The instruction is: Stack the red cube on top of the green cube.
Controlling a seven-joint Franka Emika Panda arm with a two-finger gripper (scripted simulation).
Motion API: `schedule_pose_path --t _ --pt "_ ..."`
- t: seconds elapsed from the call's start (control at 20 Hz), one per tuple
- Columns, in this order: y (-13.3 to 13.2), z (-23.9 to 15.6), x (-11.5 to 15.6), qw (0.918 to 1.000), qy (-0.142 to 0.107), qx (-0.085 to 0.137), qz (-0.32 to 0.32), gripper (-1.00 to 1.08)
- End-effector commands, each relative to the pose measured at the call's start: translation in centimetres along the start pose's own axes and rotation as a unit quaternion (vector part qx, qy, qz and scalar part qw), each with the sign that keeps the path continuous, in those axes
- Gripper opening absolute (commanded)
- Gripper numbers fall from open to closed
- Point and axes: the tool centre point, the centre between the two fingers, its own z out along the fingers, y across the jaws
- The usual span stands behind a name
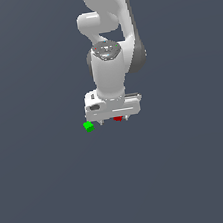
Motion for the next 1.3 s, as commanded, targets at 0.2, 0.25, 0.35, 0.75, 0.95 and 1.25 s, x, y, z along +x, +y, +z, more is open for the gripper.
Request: schedule_pose_path --t 0.2,0.25,0.35,0.75,0.95,1.25 --pt "0.0 0.2 -0.3 1.0000 0.000 0.000 0.003 1.00" --pt "0.0 0.3 -0.4 1.0000 -0.001 0.000 0.005 1.00" --pt "-0.1 0.6 -0.8 0.9999 -0.001 0.000 0.010 1.00" --pt "-0.5 2.7 -3.9 0.9988 -0.005 0.002 0.049 1.00" --pt "-1.0 4.5 -6.4 0.9966 -0.008 0.004 0.081 1.00" --pt "-2.2 7.2 -10.1 0.9915 -0.013 0.006 0.130 1.00"
